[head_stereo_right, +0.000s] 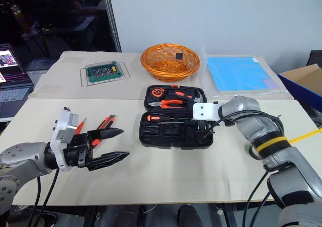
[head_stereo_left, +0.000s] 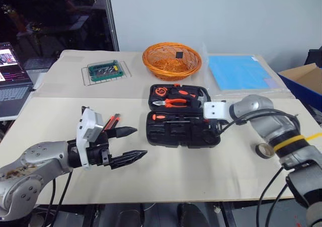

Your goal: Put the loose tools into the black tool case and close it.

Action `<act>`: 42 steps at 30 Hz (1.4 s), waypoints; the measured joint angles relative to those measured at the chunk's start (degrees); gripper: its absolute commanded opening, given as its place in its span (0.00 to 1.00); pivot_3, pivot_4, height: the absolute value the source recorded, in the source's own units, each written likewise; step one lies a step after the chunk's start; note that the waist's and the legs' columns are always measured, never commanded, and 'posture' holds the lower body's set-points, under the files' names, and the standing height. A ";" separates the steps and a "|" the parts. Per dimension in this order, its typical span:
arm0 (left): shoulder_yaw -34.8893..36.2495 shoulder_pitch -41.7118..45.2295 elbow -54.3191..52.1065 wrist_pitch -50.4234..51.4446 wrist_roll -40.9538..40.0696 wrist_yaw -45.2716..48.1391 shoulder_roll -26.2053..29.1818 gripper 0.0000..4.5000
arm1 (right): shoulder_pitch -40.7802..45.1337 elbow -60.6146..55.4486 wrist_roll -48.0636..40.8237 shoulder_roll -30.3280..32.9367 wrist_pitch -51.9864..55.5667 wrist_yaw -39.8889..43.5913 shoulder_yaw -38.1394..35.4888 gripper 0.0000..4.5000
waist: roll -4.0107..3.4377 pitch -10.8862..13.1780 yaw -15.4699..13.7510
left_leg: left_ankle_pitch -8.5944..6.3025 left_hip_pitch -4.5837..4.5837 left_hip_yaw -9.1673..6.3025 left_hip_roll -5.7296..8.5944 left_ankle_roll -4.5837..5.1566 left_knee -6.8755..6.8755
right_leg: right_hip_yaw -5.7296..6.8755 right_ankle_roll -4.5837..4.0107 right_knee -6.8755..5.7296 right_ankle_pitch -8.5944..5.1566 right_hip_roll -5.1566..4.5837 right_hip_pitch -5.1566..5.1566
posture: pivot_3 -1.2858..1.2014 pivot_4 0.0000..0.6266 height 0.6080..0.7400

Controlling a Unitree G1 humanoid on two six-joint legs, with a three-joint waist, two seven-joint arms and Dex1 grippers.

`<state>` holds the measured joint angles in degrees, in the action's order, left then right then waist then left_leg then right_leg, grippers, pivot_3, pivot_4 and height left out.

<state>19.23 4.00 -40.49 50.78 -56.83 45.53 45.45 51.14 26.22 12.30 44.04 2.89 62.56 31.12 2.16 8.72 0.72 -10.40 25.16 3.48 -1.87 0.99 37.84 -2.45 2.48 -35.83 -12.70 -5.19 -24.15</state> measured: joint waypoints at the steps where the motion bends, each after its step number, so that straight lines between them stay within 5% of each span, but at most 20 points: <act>1: 0.00 0.00 -0.01 -0.13 -0.11 -0.08 0.03 0.96 | 0.15 0.74 0.10 -0.42 0.04 0.48 -0.07 0.22 | 0.00 0.00 -0.01 | 0.00 0.00 0.00 0.00 0.00 0.00 | 0.00 0.01 0.00 0.00 0.00 0.00 | 0.52 0.24 1.00; 6: -0.13 0.10 -0.01 -0.79 -0.57 -0.22 0.65 0.96 | 0.50 1.12 0.56 -0.72 0.47 3.48 -0.82 0.22 | 0.00 0.00 -0.17 | -0.01 0.00 -0.03 0.01 0.00 -0.01 | 0.03 0.05 -0.01 -0.01 -0.01 0.02 | 0.52 0.24 1.00; 8: -0.31 0.37 0.06 -1.09 -0.52 -0.16 1.19 0.96 | -0.02 0.05 0.24 -0.70 1.97 5.66 -1.86 0.44 | 0.00 0.00 -0.22 | -0.01 0.00 -0.03 0.01 -0.01 -0.02 | 0.03 0.07 -0.01 -0.02 -0.01 0.01 | 0.52 0.24 1.00; 11: -0.36 0.57 0.15 -1.94 -0.47 0.14 1.64 0.96 | -1.14 -2.25 -0.15 -0.53 3.17 7.06 -3.43 0.64 | 0.00 0.00 -0.23 | -0.03 0.00 -0.03 0.01 -0.04 -0.05 | 0.04 0.15 -0.01 -0.01 0.00 0.01 | 0.52 0.24 1.00; 18: -0.87 0.45 0.91 -2.37 0.60 0.20 2.03 0.96 | -7.11 -13.40 -9.28 -0.43 16.62 7.66 -14.40 0.64 | -0.01 0.02 -0.07 | -0.05 0.01 -0.02 -0.01 -0.06 -0.07 | 0.04 0.24 -0.04 0.03 0.01 -0.01 | 0.52 0.24 1.00; 27: -1.74 0.20 1.36 -3.79 1.44 0.13 2.03 0.96 | -16.76 -27.84 -18.08 -8.46 34.35 -7.01 -27.54 0.01 | -0.01 0.02 0.13 | -0.05 0.01 0.01 -0.05 -0.06 -0.07 | 0.02 0.21 -0.15 0.02 0.04 -0.09 | 0.52 0.24 1.00; 33: -2.05 -1.35 3.17 -5.27 3.59 -0.91 1.26 0.96 | -27.93 -32.45 -10.84 -17.09 28.84 -24.17 -23.08 0.01 | -0.01 0.02 -0.04 | -0.06 0.02 0.00 0.02 -0.09 -0.07 | 0.04 0.20 -0.14 -0.06 -0.01 -0.08 | 0.52 0.24 1.00; 42: -2.44 -4.11 6.74 -9.17 9.58 -0.20 1.30 0.96 | -28.15 -31.18 -0.20 -11.49 16.58 -25.88 -15.11 0.01 | 0.41 -0.27 -0.23 | -0.23 -0.56 -0.01 -0.11 -0.35 -0.08 | 0.10 -0.27 -0.10 -0.35 -0.03 0.17 | 0.52 0.24 1.00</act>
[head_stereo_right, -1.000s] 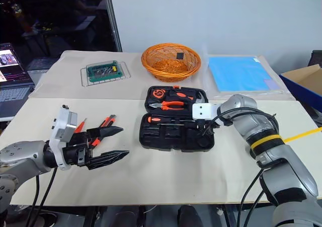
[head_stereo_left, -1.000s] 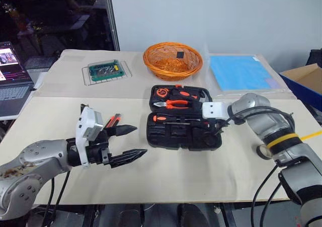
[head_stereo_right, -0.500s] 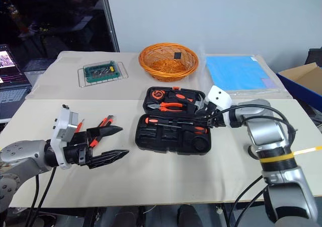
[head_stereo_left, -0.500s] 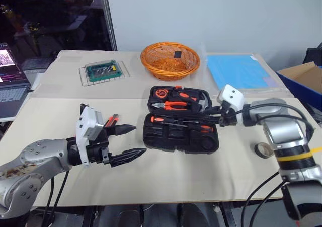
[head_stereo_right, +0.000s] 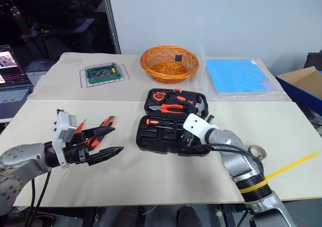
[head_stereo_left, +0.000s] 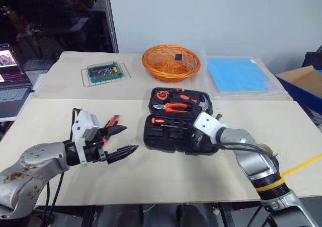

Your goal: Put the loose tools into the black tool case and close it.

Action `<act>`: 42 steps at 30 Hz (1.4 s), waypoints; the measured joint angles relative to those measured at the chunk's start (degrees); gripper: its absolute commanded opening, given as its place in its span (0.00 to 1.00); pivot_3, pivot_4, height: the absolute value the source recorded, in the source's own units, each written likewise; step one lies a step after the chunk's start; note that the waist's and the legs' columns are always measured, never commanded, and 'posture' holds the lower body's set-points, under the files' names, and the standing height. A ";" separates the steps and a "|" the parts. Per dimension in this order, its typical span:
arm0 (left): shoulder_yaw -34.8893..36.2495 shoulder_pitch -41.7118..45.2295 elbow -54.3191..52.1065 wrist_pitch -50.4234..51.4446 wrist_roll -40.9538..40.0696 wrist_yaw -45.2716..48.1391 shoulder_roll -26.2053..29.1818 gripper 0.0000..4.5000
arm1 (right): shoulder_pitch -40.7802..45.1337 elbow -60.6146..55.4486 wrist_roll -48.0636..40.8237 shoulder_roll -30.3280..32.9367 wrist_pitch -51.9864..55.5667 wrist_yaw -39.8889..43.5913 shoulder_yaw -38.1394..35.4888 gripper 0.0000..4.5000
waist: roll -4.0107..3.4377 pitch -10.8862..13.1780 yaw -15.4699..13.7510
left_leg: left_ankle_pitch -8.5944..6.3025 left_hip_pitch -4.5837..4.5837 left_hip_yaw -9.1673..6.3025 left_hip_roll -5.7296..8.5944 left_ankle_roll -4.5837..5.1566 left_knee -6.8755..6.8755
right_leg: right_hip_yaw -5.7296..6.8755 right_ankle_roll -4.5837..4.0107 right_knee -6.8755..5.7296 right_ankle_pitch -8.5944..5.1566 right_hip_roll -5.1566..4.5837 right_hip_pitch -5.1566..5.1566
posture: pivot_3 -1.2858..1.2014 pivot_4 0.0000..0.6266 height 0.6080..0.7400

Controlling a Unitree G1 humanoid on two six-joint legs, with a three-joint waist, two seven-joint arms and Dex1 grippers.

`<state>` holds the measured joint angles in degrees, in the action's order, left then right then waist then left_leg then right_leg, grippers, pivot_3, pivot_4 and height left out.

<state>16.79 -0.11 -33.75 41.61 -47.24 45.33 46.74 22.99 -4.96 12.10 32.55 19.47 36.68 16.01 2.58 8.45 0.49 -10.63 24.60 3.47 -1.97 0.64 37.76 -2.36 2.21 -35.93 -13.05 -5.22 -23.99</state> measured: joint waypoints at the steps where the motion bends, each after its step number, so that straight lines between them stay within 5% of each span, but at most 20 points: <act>1: 0.15 0.00 0.24 -0.12 0.18 -0.43 -0.17 0.96 | -0.27 -0.43 -0.07 -0.05 0.15 0.02 -0.38 0.01 | 0.00 0.00 -0.02 | -0.06 0.01 0.00 -0.01 -0.10 0.00 | 0.00 0.00 0.00 0.00 -0.01 -0.01 | 0.52 0.24 1.00; 4: 1.34 0.13 2.79 -1.53 4.51 -6.99 -3.28 0.96 | -3.50 -5.47 -9.88 -5.35 4.71 1.50 -7.28 0.01 | 0.03 0.05 -0.03 | 0.09 0.24 0.00 -0.03 0.15 -0.02 | -0.06 0.04 -0.10 0.03 0.05 -0.02 | 0.52 0.24 1.00; 7: 1.97 0.73 4.82 0.34 7.49 -13.23 -3.93 0.96 | -3.63 -13.08 -22.94 -7.20 10.05 5.99 -12.51 0.17 | -0.08 0.17 0.42 | 0.09 0.36 -0.09 -0.06 0.15 -0.02 | -0.09 0.45 -0.17 0.27 0.10 -0.16 | 0.52 0.24 1.00; 13: 2.63 3.30 12.58 8.64 12.48 -22.33 -3.49 0.96 | -4.93 -28.79 -45.28 0.56 20.40 13.77 -23.02 0.62 | -0.04 0.24 -0.13 | 0.06 0.36 -0.13 -0.07 0.12 -0.04 | 0.07 0.41 -0.09 0.20 -0.03 -0.15 | 0.52 0.24 1.00; 18: 0.79 6.43 15.73 11.35 13.44 -20.74 -1.32 0.96 | -7.30 -33.03 -53.24 6.97 24.12 17.04 -24.83 0.99 | 0.03 0.27 -0.26 | -0.13 0.35 -0.10 -0.09 -0.19 -0.04 | 0.06 0.01 -0.06 -0.01 -0.11 -0.17 | 0.52 0.24 1.00; 36: -1.09 13.34 30.20 14.26 20.43 -23.08 -0.93 0.96 | -7.62 -35.16 -57.79 9.40 22.55 11.93 -25.95 0.99 | 0.09 0.31 0.13 | -0.03 0.44 -0.11 -0.10 -0.02 -0.11 | 0.05 0.07 -0.03 0.03 -0.11 -0.27 | 0.52 0.24 1.00; 42: -1.77 13.36 30.51 13.55 22.14 -21.83 -0.94 0.59 | -8.27 -35.43 -57.67 9.98 21.53 11.72 -25.91 1.00 | 0.07 0.30 0.06 | -0.09 0.43 -0.24 -0.11 -0.12 -0.11 | 0.04 0.02 -0.04 0.01 -0.17 -0.26 | 0.52 0.24 1.00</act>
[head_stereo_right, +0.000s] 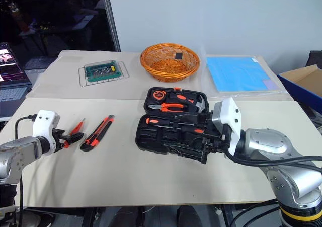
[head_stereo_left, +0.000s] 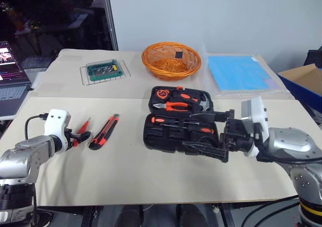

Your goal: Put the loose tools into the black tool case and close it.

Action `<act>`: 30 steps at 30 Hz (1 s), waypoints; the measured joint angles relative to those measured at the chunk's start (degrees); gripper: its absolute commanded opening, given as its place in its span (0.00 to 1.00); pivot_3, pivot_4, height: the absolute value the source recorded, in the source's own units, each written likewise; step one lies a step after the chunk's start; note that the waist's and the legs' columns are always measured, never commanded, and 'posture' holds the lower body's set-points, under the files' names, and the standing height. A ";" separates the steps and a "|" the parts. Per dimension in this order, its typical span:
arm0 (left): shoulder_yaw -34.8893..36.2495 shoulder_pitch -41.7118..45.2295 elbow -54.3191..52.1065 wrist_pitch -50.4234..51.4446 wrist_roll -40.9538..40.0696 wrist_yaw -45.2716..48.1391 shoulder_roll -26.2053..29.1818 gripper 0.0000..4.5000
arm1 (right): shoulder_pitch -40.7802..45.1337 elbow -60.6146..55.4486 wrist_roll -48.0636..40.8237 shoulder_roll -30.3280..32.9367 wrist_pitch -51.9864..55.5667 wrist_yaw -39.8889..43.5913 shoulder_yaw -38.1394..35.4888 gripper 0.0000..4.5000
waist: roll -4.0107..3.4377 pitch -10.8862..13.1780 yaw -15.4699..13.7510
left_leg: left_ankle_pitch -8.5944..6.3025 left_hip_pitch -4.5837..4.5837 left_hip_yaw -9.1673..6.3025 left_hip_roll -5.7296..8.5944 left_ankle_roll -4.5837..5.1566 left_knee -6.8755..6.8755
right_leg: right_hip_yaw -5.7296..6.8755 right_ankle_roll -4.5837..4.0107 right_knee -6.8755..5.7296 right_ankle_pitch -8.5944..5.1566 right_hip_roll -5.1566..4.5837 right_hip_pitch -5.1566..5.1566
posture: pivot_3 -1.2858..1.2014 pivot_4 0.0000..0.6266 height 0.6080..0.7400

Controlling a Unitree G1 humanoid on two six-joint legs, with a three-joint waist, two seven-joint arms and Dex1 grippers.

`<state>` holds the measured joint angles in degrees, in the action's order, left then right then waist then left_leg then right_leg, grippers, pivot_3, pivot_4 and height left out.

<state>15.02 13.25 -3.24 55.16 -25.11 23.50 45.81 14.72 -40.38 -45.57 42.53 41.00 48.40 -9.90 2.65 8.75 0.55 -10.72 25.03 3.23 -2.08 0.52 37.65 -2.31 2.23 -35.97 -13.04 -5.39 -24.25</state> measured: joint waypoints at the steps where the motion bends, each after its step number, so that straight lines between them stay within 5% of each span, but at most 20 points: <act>1: -0.16 -0.20 -0.19 -0.30 0.39 0.36 0.00 0.51 | -0.13 0.00 0.01 0.14 -0.36 -0.01 0.00 1.00 | -0.01 0.00 0.00 | 0.00 0.00 -0.03 0.00 0.00 0.00 | 0.00 0.00 0.00 0.00 0.00 0.00 | 0.52 0.24 1.00; 6: 0.51 -1.54 -0.51 -3.34 0.22 3.05 -0.61 0.12 | -1.25 0.00 0.39 0.34 -1.64 -0.28 0.01 1.00 | -0.01 0.00 -0.01 | 0.00 0.00 -0.09 -0.01 -0.01 -0.01 | -0.01 -0.01 0.00 0.00 -0.02 -0.01 | 0.52 0.24 1.00; 13: 2.17 3.75 -2.64 -5.70 -8.59 18.45 1.77 0.12 | -5.62 -0.16 3.25 0.18 -6.18 -1.23 -1.13 1.00 | 0.17 0.10 -0.83 | 0.00 0.19 -0.03 0.00 0.00 0.02 | 0.15 -0.02 0.05 0.00 -0.02 -0.08 | 0.52 0.24 1.00; 18: -10.17 18.78 -5.63 -6.83 -8.73 32.02 6.22 0.12 | -12.93 -2.22 3.71 1.99 -8.12 -0.78 -7.82 1.00 | 0.06 0.08 -1.66 | 0.11 0.19 0.23 0.17 0.24 0.02 | 0.12 0.09 0.18 -0.06 -0.06 0.06 | 0.52 0.24 1.00; 25: -34.96 34.97 0.60 -14.60 2.15 43.11 -5.89 0.12 | -29.10 -5.15 4.20 4.33 -9.53 4.06 -23.06 1.00 | 0.09 0.09 -1.84 | 0.12 0.28 0.08 0.18 0.29 0.17 | 0.08 0.46 0.10 0.13 0.28 0.11 | 0.52 0.24 1.00; 30: -44.13 39.85 9.40 -23.23 11.48 45.35 -13.10 0.12 | -34.26 -5.63 3.83 4.36 -9.84 5.57 -29.83 1.00 | 0.06 0.08 -0.78 | 0.12 0.23 0.10 0.16 0.29 0.19 | -0.05 0.65 0.10 0.06 0.31 0.10 | 0.52 0.24 1.00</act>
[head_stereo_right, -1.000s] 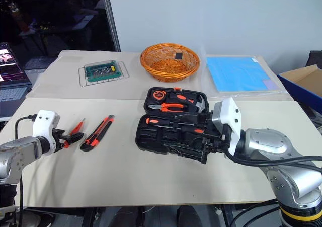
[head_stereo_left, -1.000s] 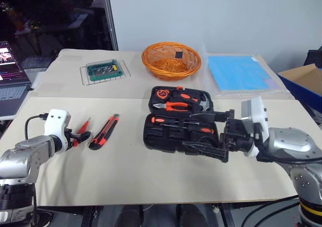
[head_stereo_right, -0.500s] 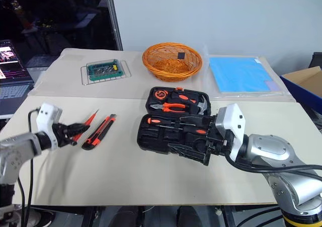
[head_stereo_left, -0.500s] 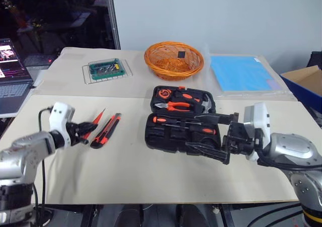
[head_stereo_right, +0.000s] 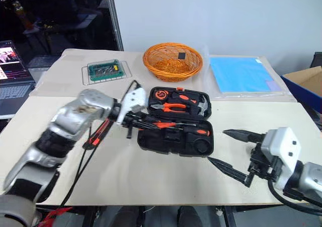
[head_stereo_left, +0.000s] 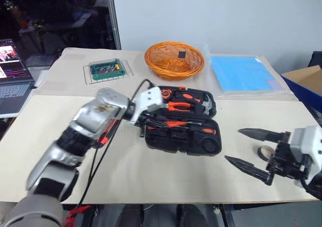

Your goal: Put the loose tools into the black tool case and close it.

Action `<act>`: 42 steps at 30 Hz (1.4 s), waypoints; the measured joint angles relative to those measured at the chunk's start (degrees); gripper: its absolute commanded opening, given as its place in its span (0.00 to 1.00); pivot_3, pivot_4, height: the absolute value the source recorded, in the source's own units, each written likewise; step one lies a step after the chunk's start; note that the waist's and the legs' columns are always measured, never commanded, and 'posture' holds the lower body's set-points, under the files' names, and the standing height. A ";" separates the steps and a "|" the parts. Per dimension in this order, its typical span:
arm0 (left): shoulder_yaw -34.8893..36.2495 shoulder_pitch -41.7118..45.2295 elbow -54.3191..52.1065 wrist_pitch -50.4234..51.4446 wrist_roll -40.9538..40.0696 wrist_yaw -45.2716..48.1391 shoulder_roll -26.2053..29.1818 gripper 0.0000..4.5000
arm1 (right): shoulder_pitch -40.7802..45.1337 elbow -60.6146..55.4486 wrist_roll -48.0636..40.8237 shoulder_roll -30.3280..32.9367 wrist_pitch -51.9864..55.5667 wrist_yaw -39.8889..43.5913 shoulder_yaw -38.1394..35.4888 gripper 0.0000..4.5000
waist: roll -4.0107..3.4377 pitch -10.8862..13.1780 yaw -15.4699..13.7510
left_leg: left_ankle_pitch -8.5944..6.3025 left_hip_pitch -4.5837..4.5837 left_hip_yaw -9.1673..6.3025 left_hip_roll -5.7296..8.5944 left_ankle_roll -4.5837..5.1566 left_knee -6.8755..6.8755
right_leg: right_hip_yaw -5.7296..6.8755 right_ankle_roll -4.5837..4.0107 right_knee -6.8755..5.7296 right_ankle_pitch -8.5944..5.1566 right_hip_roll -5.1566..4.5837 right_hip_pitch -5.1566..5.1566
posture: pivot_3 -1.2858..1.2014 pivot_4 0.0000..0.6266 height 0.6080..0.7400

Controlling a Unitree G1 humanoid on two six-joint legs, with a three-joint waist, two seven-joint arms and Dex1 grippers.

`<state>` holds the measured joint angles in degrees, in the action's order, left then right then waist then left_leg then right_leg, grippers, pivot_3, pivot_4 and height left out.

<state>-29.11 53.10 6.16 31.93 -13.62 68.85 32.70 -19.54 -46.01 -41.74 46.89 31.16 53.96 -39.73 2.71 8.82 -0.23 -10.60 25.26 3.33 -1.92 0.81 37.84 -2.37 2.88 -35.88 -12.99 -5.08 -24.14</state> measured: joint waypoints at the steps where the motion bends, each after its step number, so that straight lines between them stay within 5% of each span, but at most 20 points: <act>1: -0.91 0.33 1.86 -1.32 1.35 0.15 -0.84 0.12 | -0.51 -0.18 -0.05 0.01 -0.01 0.17 -0.65 1.00 | 0.00 0.00 0.07 | 0.00 0.00 -0.01 0.00 0.00 0.00 | 0.00 0.06 -0.01 -0.04 0.00 -0.01 | 0.52 0.24 1.00; 11: -3.51 3.70 19.43 -14.42 11.92 3.35 -5.68 0.12 | -3.59 -3.32 -0.31 -0.29 -0.02 -0.97 -3.36 1.00 | 0.00 0.01 -0.46 | 0.00 0.06 -0.03 0.07 0.00 0.00 | 0.01 0.17 0.02 -0.02 -0.07 -0.01 | 0.52 0.24 1.00; 26: -1.69 4.66 26.34 -21.74 17.13 4.73 -9.36 0.12 | -3.91 -4.29 -2.32 -0.06 -0.01 -3.48 -3.34 1.00 | -0.01 0.00 -0.46 | 0.00 0.04 -0.05 0.07 0.01 0.04 | 0.03 0.20 0.00 0.00 -0.07 0.06 | 0.52 0.24 1.00; 32: -0.93 4.61 26.14 -20.53 17.94 5.96 -9.60 0.62 | -4.08 -4.64 -2.45 0.30 0.00 -3.69 -3.34 1.00 | -0.01 0.00 -0.38 | 0.00 0.05 -0.05 0.07 0.01 0.04 | 0.02 0.21 -0.02 0.02 -0.06 0.03 | 0.52 0.24 1.00; 37: 6.96 3.74 19.18 -14.26 12.00 7.88 -6.54 0.62 | -4.08 -4.61 -2.45 0.41 0.00 -3.94 -3.11 1.00 | -0.01 0.00 -0.13 | 0.00 0.05 -0.07 0.03 0.01 0.04 | 0.02 0.18 -0.08 0.04 -0.05 -0.01 | 0.52 0.24 1.00; 42: 16.44 0.67 14.04 -4.04 5.07 3.63 -6.84 0.30 | -2.95 -4.28 -2.34 0.47 -0.03 -4.08 -0.81 1.00 | -0.05 -0.02 -0.30 | 0.01 0.00 -0.12 0.06 0.02 0.07 | 0.03 0.25 -0.11 0.04 -0.07 0.07 | 0.52 0.24 1.00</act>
<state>-12.67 53.77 20.20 27.89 -8.56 72.48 25.86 -22.48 -50.29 -44.08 47.36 31.13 49.88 -40.54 2.67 8.80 -0.53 -10.59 25.26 3.21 -1.86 0.83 37.91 -2.34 3.13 -35.99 -12.94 -5.14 -24.07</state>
